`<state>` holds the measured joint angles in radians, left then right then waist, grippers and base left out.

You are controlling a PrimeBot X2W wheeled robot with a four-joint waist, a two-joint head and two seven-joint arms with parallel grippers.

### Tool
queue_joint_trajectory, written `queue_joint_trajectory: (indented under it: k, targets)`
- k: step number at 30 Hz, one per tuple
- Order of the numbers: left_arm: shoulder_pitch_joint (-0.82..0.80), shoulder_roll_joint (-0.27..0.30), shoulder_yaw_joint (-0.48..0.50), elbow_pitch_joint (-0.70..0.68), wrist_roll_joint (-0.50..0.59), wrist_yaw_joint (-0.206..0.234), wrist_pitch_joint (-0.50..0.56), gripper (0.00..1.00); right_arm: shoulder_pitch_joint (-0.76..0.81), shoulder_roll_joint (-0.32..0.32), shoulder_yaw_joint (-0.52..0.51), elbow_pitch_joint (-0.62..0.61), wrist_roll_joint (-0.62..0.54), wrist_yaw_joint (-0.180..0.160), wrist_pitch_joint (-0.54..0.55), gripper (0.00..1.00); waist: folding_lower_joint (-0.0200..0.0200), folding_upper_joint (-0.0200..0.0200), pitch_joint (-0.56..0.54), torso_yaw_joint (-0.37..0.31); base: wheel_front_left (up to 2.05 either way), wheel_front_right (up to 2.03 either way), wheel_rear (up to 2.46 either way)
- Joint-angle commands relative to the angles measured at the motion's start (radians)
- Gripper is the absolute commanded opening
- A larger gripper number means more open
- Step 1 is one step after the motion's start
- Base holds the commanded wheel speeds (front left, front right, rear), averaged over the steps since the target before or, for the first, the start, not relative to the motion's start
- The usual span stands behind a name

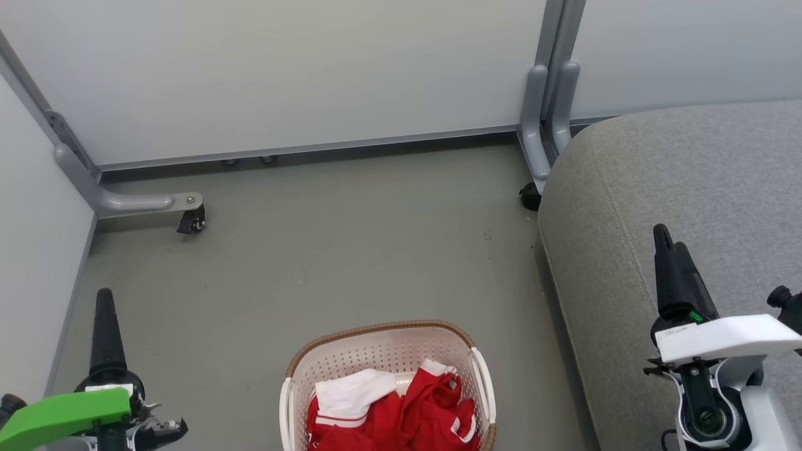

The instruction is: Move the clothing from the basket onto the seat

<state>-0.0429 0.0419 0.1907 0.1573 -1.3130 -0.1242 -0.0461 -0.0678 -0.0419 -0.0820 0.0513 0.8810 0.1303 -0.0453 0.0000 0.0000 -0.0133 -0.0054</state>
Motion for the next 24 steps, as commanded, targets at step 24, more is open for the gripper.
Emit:
queue_joint_trajectory:
  k: [24]
  targets:
    - [0.044, 0.008, -0.208, -0.197, 0.656, 0.129, -0.082, 1.00, 0.000, -0.061, 0.142, -0.078, -0.490, 0.000, -0.083, 1.00, 0.0000, 0.0000, -0.014, -0.002, 0.00, 0.00, 0.00]
